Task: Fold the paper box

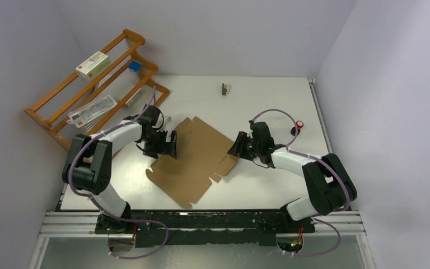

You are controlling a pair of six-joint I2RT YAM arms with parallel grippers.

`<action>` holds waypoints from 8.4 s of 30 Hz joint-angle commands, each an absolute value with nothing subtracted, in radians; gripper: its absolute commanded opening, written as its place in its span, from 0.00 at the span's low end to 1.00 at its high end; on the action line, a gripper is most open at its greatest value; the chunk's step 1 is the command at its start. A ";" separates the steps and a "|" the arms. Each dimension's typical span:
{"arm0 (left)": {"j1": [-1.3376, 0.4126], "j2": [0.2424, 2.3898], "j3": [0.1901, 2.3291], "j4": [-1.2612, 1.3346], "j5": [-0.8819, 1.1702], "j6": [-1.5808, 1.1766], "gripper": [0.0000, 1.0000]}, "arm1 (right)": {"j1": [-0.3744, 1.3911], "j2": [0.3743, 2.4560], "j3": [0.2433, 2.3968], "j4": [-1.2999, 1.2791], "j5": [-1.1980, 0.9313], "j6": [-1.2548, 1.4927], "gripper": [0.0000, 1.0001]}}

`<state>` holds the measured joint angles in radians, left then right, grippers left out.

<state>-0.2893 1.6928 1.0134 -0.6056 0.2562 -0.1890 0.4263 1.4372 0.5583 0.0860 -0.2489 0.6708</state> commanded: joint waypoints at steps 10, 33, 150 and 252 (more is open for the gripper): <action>-0.305 1.337 0.710 -0.491 0.488 -0.377 0.98 | 0.366 1.674 0.852 0.005 -0.264 0.402 0.58; -0.241 1.747 1.296 -0.569 0.296 -0.185 0.98 | 0.261 1.750 0.982 -0.035 -0.373 0.353 0.79; -0.337 1.797 1.334 -0.503 0.171 -0.329 0.57 | 0.287 1.720 1.048 -0.037 -0.333 0.350 0.62; -0.495 1.021 0.406 -0.152 0.186 -0.732 0.75 | 0.277 1.193 0.362 0.171 -0.432 0.550 0.63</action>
<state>-0.5140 0.9897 0.4320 -0.2775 0.1146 -0.7055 0.2867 1.1835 0.4000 0.0765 -0.3649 0.4992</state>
